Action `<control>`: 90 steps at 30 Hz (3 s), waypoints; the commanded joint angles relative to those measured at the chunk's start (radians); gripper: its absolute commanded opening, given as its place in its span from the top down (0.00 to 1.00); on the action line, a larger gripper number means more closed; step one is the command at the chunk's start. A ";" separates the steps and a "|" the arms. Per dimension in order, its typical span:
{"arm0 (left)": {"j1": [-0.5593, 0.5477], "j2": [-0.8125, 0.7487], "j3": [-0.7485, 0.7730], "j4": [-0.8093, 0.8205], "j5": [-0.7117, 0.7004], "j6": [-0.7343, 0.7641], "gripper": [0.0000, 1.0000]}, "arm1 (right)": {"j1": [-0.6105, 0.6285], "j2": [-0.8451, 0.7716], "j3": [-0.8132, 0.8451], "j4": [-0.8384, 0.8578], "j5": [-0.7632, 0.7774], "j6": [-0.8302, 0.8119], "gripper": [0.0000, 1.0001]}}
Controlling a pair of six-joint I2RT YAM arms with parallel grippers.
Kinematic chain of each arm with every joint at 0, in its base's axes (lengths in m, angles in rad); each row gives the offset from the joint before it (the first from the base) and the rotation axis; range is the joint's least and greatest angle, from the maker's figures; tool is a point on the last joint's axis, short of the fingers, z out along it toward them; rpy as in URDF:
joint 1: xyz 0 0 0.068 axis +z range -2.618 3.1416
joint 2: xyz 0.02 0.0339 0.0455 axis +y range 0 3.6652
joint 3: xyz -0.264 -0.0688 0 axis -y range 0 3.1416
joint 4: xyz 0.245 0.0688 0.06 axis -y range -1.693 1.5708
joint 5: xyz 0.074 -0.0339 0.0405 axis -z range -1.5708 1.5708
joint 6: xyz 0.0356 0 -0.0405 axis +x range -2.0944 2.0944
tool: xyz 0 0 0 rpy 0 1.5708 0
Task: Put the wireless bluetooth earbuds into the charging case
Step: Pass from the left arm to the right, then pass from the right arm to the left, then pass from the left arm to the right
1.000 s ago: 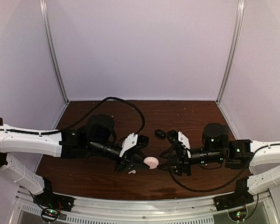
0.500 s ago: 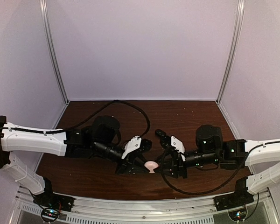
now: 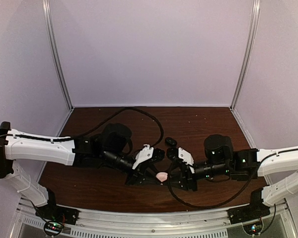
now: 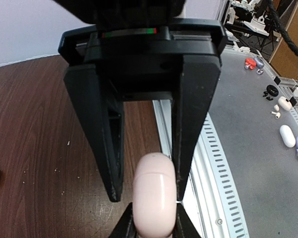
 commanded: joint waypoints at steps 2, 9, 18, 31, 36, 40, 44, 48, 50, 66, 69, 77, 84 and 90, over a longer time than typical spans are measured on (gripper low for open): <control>0.007 0.006 0.030 0.039 0.021 0.003 1.00 | 0.008 -0.001 0.023 0.021 -0.007 -0.011 0.71; 0.011 -0.050 -0.021 0.105 -0.019 -0.019 0.76 | 0.008 -0.034 0.010 0.049 0.011 0.000 0.83; 0.021 -0.185 -0.182 0.357 -0.102 -0.126 0.56 | 0.008 -0.136 -0.083 0.222 0.086 0.066 0.85; 0.019 -0.127 -0.242 0.710 -0.037 -0.285 0.54 | 0.008 -0.119 -0.116 0.368 0.079 0.113 0.85; 0.019 -0.107 -0.241 0.772 -0.020 -0.316 0.59 | 0.008 -0.110 -0.119 0.380 0.072 0.117 0.85; 0.017 -0.091 -0.236 0.804 0.004 -0.340 0.65 | 0.008 -0.108 -0.122 0.388 0.067 0.112 0.84; 0.016 -0.059 -0.224 0.834 0.020 -0.368 0.67 | 0.008 -0.102 -0.124 0.398 0.065 0.114 0.84; 0.017 -0.035 -0.206 0.838 0.036 -0.381 0.70 | 0.009 -0.105 -0.127 0.403 0.066 0.113 0.84; 0.017 -0.031 -0.207 0.850 0.039 -0.387 0.73 | 0.008 -0.107 -0.130 0.401 0.067 0.113 0.84; 0.017 -0.061 -0.175 0.691 0.057 -0.311 0.99 | 0.009 -0.133 -0.133 0.321 0.041 0.098 0.65; 0.017 -0.063 -0.154 0.611 0.062 -0.279 1.00 | 0.008 -0.126 -0.130 0.299 0.022 0.097 0.60; 0.016 -0.057 -0.091 0.460 0.054 -0.216 1.00 | 0.008 -0.112 -0.102 0.256 0.017 0.072 0.58; 0.017 -0.041 -0.065 0.407 0.066 -0.195 1.00 | 0.008 -0.106 -0.085 0.236 0.015 0.058 0.61; 0.018 -0.034 -0.057 0.408 0.077 -0.193 1.00 | 0.008 -0.088 -0.081 0.257 0.005 0.060 0.65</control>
